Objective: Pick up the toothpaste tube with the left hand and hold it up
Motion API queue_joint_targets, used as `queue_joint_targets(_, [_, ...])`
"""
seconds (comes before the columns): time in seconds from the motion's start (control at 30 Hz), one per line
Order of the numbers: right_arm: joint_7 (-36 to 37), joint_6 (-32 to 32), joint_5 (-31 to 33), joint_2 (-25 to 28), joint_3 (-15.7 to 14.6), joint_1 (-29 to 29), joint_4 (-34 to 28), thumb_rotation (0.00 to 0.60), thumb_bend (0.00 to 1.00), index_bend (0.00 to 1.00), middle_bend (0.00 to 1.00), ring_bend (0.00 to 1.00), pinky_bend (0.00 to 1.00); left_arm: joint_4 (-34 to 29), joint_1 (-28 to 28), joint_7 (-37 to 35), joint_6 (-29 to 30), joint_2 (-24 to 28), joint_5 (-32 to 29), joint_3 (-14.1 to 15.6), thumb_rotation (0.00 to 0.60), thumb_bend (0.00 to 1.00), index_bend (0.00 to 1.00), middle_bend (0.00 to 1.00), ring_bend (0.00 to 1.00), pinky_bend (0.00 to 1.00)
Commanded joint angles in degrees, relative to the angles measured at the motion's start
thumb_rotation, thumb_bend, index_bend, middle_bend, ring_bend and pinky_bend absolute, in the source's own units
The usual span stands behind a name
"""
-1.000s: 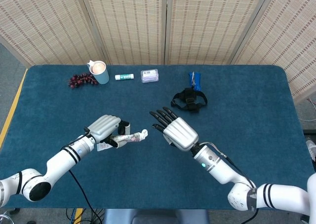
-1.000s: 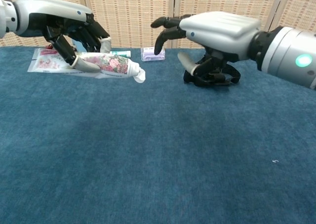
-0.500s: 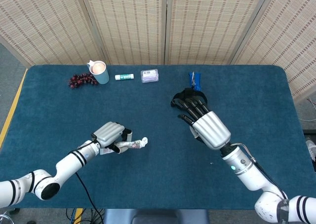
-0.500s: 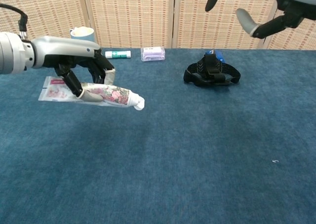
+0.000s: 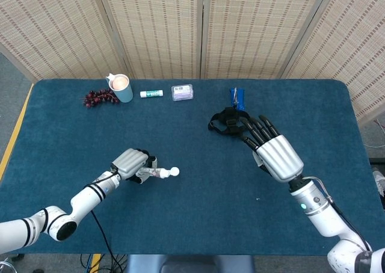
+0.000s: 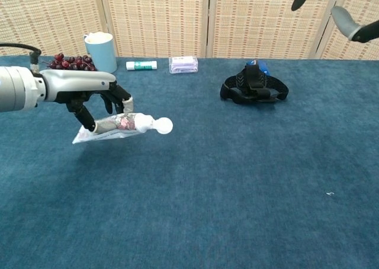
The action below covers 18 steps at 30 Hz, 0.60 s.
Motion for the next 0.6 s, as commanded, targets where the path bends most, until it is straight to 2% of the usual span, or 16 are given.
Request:
queue_joint_targets(0.03, [0.17, 0.23, 0.3, 0.47, 0.06, -0.57, 0.24, 0.6, 0.63, 0.3, 0.0, 0.0, 0.0, -0.42, 0.26, 1.39, -0.48, 0.86, -1.13, 0.57, 0.6, 0.4, 0.3, 0.39, 0.2, 0.23])
queue_joint_targets(0.2, [0.48, 0.98, 0.85, 1.53, 0.16, -1.85, 0.83, 0.6, 0.63, 0.3, 0.0, 0.0, 0.0, -3.55, 0.9, 2.98, -0.89, 3.91, -3.17, 1.2, 0.6, 0.4, 0.16, 0.28, 0.13, 0.19])
queue_joint_targets(0.3, [0.64, 1.67, 1.16, 2.52, -0.27, -3.16, 0.92, 0.6, 0.63, 0.3, 0.0, 0.0, 0.0, -6.39, 2.48, 3.24, 1.41, 6.45, -3.86, 1.24, 0.6, 0.4, 0.12, 0.25, 0.11, 0.18])
queue_joint_targets(0.43, [1.53, 2.77, 2.86, 4.62, -1.2, -5.9, 0.65, 0.6, 0.6, 0.26, 0.0, 0.0, 0.0, -9.63, 8.02, 3.22, 11.09, 9.27, -2.6, 1.42, 0.6, 0.36, 0.11, 0.24, 0.11, 0.18])
queue_joint_targets(0.53, [2.61, 3.51, 4.83, 6.12, -2.12, -8.33, 0.44, 0.6, 0.54, 0.16, 0.0, 0.0, 0.0, -10.38, 12.99, 3.54, 19.28, 10.46, -0.67, 2.23, 0.6, 0.32, 0.11, 0.24, 0.11, 0.18])
queue_joint_targets(0.6, [3.35, 4.38, 5.6, 6.72, -2.7, -9.94, 0.6, 0.6, 0.53, 0.11, 0.0, 0.0, 0.0, -10.14, 15.97, 3.75, 24.12, 10.77, 0.79, 2.81, 0.6, 0.31, 0.12, 0.24, 0.11, 0.18])
